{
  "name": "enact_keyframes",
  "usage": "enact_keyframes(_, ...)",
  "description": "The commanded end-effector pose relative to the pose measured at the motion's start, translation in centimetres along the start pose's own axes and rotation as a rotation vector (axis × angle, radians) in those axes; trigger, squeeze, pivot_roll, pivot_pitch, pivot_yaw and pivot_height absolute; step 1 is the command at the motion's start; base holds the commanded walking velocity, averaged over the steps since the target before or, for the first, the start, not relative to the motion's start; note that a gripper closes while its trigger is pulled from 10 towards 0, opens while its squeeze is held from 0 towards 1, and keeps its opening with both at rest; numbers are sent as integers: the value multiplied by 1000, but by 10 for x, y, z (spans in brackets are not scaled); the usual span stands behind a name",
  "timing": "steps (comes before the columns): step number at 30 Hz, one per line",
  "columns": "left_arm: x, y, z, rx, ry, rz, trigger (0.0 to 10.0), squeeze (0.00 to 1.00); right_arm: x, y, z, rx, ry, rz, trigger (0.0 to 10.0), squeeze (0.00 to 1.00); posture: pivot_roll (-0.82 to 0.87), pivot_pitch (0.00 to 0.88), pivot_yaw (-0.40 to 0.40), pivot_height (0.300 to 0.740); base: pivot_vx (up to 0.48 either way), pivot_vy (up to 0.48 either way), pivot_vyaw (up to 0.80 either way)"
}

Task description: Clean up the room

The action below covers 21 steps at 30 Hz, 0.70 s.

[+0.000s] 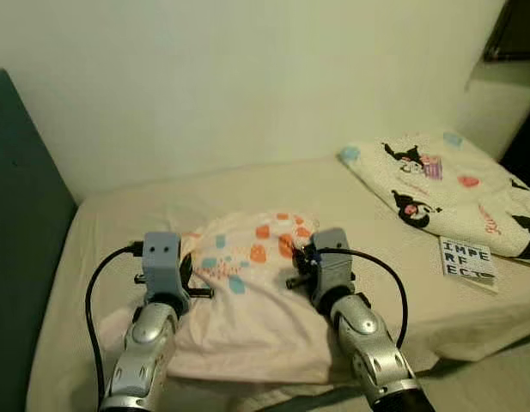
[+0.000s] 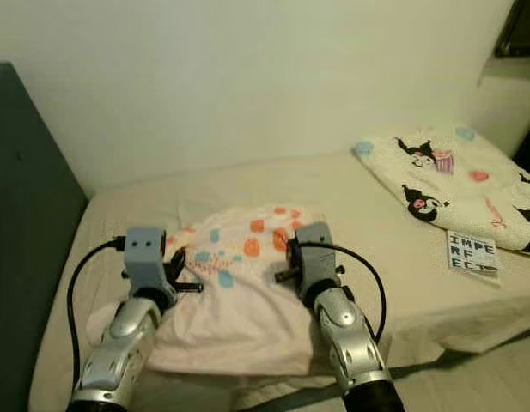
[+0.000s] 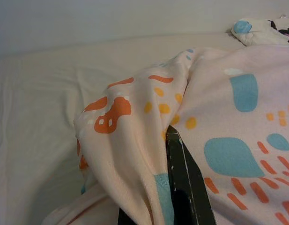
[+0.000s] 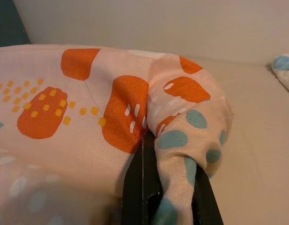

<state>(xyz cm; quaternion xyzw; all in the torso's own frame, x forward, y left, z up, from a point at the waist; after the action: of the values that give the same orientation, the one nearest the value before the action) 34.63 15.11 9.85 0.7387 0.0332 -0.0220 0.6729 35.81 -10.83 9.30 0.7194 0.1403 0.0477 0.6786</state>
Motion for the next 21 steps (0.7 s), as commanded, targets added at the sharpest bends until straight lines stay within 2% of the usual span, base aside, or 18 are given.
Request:
enact_keyframes(1,-1,5,-25,21,92,17,10000,0,-3,3,15,6,-62,14,10000,0,-110,32,-12,740,0,0,0)
enact_keyframes(7,-2,2,-25,58,73,1,10000,0,-4,1,14,14,-63,13,10000,0,-106,40,-7,740,0,0,0)
enact_keyframes(13,-1,7,-22,62,57,24,10000,0,-4,1,13,18,-59,14,10000,0,-105,40,-4,740,0,279,0)
enact_keyframes(21,0,12,-22,78,51,41,10000,0,-5,0,11,24,-58,18,10000,0,-104,38,5,740,0,0,0)
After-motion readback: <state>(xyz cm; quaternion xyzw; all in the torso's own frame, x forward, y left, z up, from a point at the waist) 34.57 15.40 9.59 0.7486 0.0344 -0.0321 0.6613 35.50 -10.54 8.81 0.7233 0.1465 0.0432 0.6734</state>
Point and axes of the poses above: a point about 5 cm out from each wrist's last joint towards the gripper, its own x axis pointing out of the wrist towards the gripper, its own y axis along the axis of the wrist's last joint, z = x × y, the point moved 5 cm from there along x, pointing out of the wrist towards the gripper, and after that the axes turned 10 degrees about x, right-handed, at the moved point
